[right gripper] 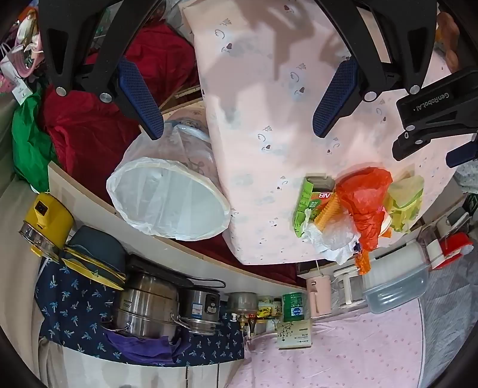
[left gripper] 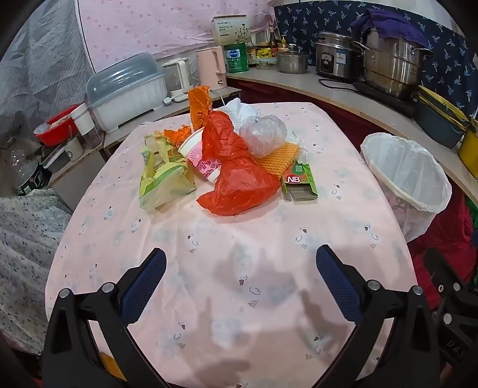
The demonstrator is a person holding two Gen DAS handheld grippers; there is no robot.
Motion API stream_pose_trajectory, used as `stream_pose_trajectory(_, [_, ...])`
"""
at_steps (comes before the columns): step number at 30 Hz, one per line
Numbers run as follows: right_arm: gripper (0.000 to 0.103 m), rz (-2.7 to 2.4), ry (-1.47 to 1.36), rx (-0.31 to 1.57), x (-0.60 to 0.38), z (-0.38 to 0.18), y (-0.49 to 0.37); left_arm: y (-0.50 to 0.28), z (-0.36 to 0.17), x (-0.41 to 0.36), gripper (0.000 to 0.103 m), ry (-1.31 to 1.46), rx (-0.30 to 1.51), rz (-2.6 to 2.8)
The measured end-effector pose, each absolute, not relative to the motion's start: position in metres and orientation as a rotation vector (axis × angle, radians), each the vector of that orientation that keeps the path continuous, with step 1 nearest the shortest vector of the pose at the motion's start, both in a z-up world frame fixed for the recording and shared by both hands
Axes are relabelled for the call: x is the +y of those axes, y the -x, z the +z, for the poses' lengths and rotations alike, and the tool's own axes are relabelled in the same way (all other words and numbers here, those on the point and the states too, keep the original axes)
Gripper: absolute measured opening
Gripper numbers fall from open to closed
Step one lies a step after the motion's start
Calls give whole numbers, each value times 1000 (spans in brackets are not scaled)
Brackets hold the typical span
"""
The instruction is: Collect trash
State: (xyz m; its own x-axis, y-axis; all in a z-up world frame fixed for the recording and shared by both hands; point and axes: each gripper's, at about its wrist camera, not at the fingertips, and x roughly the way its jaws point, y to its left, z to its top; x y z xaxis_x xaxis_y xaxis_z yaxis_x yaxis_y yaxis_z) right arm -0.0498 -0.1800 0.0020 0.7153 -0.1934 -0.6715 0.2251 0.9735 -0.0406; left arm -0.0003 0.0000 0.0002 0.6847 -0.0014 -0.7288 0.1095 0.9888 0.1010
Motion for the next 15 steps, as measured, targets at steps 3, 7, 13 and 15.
stream_pose_trajectory(3, [96, -232, -44, 736, -179, 1, 51, 1, 1, 0, 96, -143, 814, -59])
stream_pose_trajectory(7, [96, -234, -39, 739, -177, -1, 52, 0, 0, 0, 96, -142, 820, -63])
stream_pose_trajectory(13, [96, -238, -41, 739, -184, 7, 47, 0, 0, 0, 96, -142, 821, -63])
stream_pose_trajectory(15, [96, -234, -43, 738, -182, 5, 48, 0, 0, 0, 96, -142, 821, -61])
